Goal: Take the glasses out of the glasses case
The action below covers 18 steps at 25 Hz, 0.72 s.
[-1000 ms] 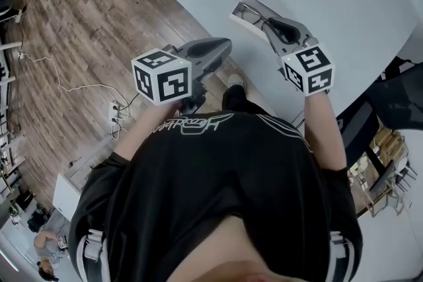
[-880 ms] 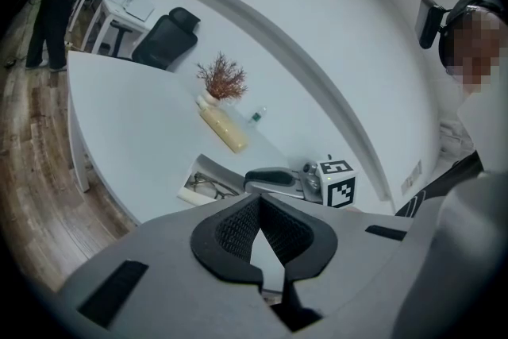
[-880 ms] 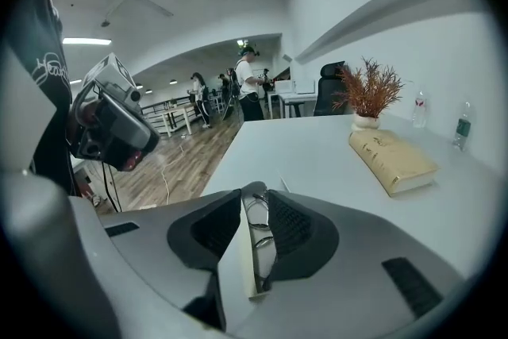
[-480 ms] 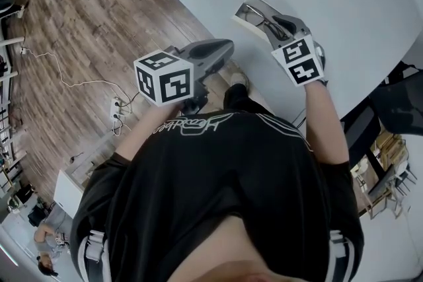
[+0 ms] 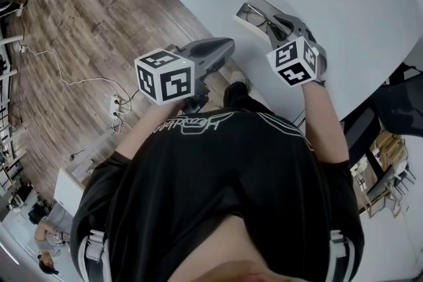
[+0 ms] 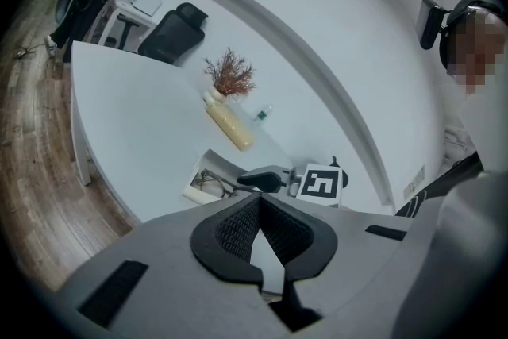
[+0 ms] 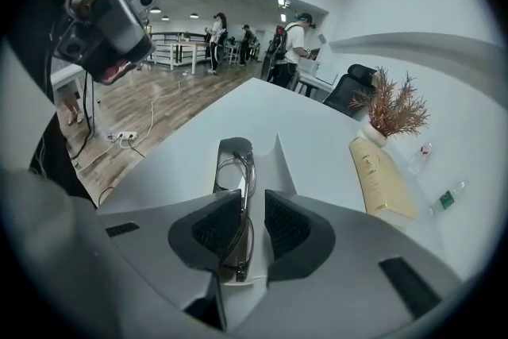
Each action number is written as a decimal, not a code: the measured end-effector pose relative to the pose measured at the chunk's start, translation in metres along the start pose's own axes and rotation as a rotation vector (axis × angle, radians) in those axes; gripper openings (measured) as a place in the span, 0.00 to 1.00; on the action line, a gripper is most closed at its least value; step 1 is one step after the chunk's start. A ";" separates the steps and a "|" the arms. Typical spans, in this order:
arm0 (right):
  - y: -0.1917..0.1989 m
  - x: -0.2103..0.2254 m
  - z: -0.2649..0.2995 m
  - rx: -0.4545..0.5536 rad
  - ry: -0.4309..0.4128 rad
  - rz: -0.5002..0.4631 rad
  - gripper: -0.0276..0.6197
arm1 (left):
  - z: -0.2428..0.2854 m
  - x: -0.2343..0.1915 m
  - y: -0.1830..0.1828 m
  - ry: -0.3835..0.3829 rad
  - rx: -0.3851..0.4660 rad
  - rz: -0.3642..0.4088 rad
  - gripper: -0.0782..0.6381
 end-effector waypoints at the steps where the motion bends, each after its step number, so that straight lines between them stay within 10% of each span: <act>1: 0.000 -0.001 0.001 -0.011 0.005 -0.018 0.16 | 0.000 0.000 0.000 0.000 0.000 -0.001 0.12; 18: -0.001 -0.008 0.007 -0.099 0.042 -0.134 0.08 | -0.006 -0.004 -0.001 -0.008 0.009 -0.008 0.12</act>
Point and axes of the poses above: the fingertips, and each gripper's own axes: z forward along the fingers, x to its right, y out of its underside, the point moved 5 cm from there along -z, backward along the fingers, and after that the axes turned 7 degrees about -y, right-handed, at the moved point
